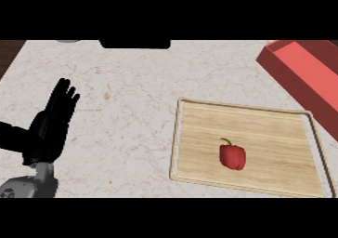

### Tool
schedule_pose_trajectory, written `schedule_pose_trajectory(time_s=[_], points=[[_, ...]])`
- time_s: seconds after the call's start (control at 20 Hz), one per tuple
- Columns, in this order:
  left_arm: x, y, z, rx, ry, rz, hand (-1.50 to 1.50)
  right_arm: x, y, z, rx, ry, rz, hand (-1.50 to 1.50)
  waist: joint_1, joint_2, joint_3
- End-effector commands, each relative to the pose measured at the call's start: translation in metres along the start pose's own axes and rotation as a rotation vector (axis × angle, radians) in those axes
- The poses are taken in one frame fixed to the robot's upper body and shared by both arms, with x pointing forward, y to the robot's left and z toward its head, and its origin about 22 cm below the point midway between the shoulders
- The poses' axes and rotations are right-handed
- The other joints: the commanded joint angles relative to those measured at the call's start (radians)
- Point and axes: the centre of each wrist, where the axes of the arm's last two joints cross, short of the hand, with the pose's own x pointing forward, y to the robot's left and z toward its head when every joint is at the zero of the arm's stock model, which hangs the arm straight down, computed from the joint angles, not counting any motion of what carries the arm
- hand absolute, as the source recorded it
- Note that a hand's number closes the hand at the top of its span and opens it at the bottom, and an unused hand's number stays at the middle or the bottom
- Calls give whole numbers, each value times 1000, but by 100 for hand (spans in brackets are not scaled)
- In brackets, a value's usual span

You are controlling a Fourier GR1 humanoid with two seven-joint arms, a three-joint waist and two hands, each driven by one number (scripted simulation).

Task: Pick the bell pepper from the tray and place it in the cardboard box

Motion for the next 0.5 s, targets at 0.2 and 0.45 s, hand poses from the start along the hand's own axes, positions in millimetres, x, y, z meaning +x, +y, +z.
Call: schedule_pose_trajectory(time_s=[0.2, 0.45], points=[[1, -1, -8, 1, 4, -9, 0, 56, 9, 17, 11, -5, -15, -150, -2, -2, 2], [-9, 2, -4, 7, -3, -12, 0, 64, 33, -8, 42, 60, 4, -150, -5, -2, 2]])
